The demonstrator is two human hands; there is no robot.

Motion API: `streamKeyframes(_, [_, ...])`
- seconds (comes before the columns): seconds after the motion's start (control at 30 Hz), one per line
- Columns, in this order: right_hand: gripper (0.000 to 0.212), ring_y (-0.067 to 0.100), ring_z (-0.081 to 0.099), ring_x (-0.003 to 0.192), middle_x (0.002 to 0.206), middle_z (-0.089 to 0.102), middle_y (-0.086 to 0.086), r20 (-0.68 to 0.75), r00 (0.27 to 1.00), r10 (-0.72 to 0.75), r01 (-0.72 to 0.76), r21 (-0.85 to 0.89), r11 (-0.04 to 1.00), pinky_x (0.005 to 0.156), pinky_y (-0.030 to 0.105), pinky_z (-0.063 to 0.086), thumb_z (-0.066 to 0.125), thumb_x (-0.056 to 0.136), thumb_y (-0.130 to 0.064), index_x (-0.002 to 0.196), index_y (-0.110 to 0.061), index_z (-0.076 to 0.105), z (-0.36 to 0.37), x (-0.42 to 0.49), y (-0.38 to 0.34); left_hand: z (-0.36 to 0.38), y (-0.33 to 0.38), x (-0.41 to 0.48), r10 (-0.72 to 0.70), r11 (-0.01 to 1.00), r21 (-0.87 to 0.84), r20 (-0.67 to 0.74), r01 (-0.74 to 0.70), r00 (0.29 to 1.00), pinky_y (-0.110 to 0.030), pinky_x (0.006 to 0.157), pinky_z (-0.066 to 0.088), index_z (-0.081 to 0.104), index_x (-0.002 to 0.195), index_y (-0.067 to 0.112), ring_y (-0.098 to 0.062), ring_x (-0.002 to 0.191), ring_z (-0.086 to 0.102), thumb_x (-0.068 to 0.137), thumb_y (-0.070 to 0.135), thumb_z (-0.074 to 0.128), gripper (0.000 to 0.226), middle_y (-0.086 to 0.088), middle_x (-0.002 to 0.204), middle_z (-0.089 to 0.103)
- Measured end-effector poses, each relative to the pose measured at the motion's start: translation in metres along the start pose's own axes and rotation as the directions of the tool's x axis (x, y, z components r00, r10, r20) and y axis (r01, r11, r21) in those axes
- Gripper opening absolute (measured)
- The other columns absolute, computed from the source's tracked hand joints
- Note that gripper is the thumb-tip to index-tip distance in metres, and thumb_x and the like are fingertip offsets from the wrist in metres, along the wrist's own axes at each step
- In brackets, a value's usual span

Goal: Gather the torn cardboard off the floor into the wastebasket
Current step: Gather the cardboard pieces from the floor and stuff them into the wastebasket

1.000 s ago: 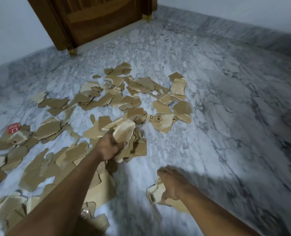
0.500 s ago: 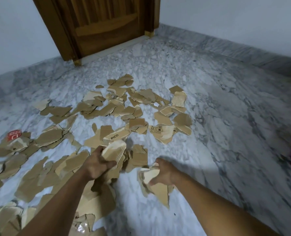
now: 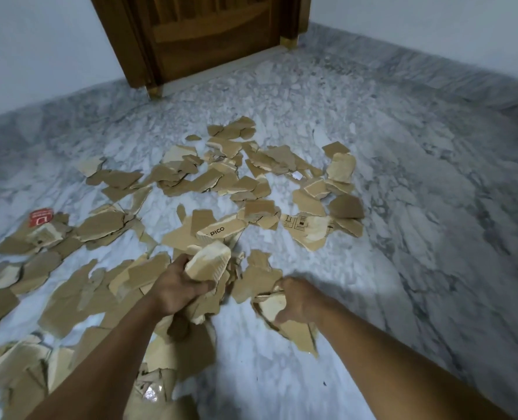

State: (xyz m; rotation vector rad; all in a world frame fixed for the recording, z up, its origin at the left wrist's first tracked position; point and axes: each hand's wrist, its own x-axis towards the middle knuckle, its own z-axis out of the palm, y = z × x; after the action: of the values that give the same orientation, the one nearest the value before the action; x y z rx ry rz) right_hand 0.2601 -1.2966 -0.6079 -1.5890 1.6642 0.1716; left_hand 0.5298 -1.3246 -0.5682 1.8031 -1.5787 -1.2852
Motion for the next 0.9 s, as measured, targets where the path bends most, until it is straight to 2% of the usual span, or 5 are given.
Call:
streamKeyframes(0.13, [0.097,0.026,0.052,0.129,0.145,0.05,0.008,-0.014,0.999,0.032,-0.032,0.016,0.999,0.103,0.034,0.048,0.091,0.067,-0.036,0.146,-0.011,0.041,-0.034,0.005,-0.004,0.008,0.011,0.002,-0.005,1.0,-0.031,0.024,0.006,1.0,-0.01,0.06,0.049,0.053,0.115,0.011,-0.013,0.083,0.062,0.071,-0.001,0.083,0.054,0.0,0.098,0.064])
streamKeyframes(0.23, [0.1,0.026,0.051,0.128,0.142,0.05,0.007,-0.113,0.993,0.03,-0.02,0.09,0.996,0.102,0.034,0.048,0.093,0.062,-0.04,0.143,-0.009,0.044,-0.047,0.019,-0.019,0.007,0.015,0.004,0.003,0.998,0.059,0.059,-0.007,0.998,-0.025,0.074,0.053,0.053,0.116,0.019,-0.013,0.089,0.062,0.071,0.008,0.085,0.055,0.003,0.1,0.065])
streamKeyframes(0.5, [0.09,0.031,0.033,0.14,0.151,0.034,0.003,-0.132,0.99,-0.045,0.028,-0.128,0.991,0.109,0.047,0.038,0.082,0.073,-0.048,0.146,-0.017,0.038,0.002,0.015,-0.009,0.002,0.009,0.002,-0.049,0.998,0.046,0.113,0.044,0.992,-0.031,0.073,0.053,0.054,0.118,0.017,-0.023,0.092,0.063,0.068,0.011,0.085,0.059,-0.006,0.102,0.066])
streamKeyframes(0.73, [0.075,0.021,0.054,0.098,0.107,0.051,-0.003,-0.041,0.999,-0.027,0.028,0.031,0.999,0.077,0.036,0.048,0.092,0.064,-0.031,0.111,-0.028,0.034,-0.04,-0.02,0.046,0.023,0.035,0.02,-0.155,0.955,0.296,0.395,0.034,0.906,-0.031,0.096,0.049,0.051,0.131,0.041,-0.015,0.107,0.062,0.059,0.024,0.085,0.082,0.01,0.113,0.068])
streamKeyframes(0.9, [0.072,0.027,0.055,0.119,0.132,0.052,0.007,-0.144,0.988,0.055,-0.079,-0.161,0.984,0.096,0.038,0.049,0.087,0.071,-0.028,0.127,-0.021,0.043,-0.06,-0.037,0.092,0.086,0.051,0.032,-0.137,0.803,0.591,0.306,-0.075,0.942,-0.032,0.096,0.048,0.057,0.129,0.022,-0.025,0.113,0.058,0.071,0.033,0.08,0.063,-0.004,0.126,0.063])
